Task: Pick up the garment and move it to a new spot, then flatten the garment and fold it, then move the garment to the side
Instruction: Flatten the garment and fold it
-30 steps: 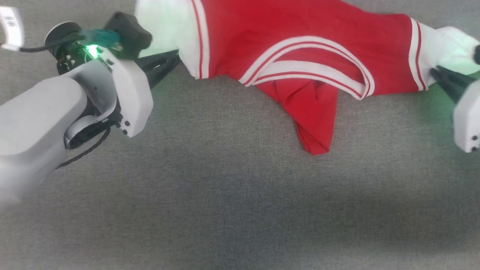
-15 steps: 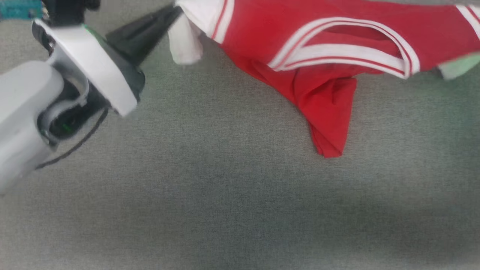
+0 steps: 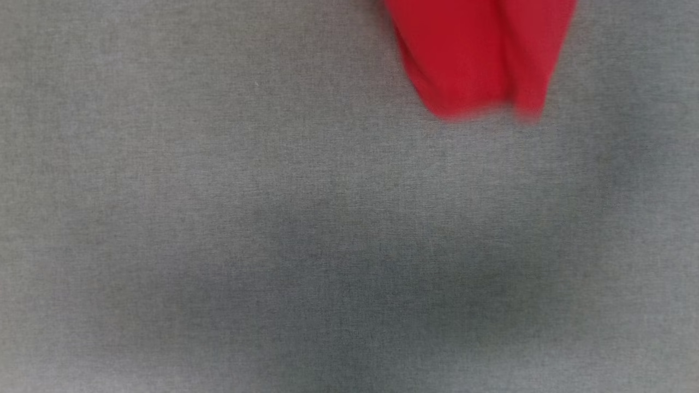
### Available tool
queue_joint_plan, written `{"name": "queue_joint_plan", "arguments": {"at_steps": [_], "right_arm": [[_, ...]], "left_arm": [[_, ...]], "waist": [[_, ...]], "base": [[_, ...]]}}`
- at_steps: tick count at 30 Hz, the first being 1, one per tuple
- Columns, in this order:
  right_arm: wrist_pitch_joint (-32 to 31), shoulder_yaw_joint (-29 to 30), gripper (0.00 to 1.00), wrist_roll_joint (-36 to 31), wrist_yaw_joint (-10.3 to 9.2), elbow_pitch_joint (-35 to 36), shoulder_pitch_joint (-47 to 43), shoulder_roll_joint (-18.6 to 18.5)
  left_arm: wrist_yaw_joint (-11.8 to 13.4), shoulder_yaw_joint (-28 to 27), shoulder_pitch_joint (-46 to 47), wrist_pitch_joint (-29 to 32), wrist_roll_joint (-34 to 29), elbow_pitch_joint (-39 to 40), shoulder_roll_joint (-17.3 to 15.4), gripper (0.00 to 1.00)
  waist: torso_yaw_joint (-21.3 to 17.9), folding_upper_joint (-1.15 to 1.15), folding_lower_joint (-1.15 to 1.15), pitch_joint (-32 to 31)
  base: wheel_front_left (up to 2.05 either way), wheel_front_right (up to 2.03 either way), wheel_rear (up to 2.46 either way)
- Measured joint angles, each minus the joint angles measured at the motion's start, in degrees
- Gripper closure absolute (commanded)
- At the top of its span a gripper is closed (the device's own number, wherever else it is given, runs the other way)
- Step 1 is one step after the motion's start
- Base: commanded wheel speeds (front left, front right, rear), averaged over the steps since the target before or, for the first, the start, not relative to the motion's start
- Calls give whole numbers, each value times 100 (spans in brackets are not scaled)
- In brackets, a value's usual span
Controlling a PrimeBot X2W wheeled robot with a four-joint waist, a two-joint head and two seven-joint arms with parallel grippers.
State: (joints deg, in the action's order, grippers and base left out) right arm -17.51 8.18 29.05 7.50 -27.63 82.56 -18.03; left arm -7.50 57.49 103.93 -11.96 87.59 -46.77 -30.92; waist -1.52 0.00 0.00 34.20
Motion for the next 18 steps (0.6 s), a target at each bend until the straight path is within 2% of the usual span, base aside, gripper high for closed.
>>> {"name": "queue_joint_plan", "arguments": {"at_steps": [4, 8, 13, 18], "right_arm": [[597, 215, 100, -296, 4, -764, 901, 105], [780, 101, 100, -376, 5, -1324, 1218, 3], [671, -465, 100, 2, 5, -1499, 536, -280], [363, -940, 100, 593, 4, -1011, -973, -647]], "left_arm": [[-1, -253, 653, -176, -2, -437, 185, 100], [-2, -420, 768, -205, 65, -379, 247, 100], [-5, -271, -262, 55, 287, 352, -126, 100], [-5, -59, -1782, 215, 576, 1417, -568, 100]], "waist": [[-34, 0, 0, -133], [-40, 0, 0, -284], [2, 0, 0, -475], [55, 0, 0, -573]], "base": [[0, 0, 0], [0, 0, 0], [0, 0, 0], [0, 0, 0]]}}
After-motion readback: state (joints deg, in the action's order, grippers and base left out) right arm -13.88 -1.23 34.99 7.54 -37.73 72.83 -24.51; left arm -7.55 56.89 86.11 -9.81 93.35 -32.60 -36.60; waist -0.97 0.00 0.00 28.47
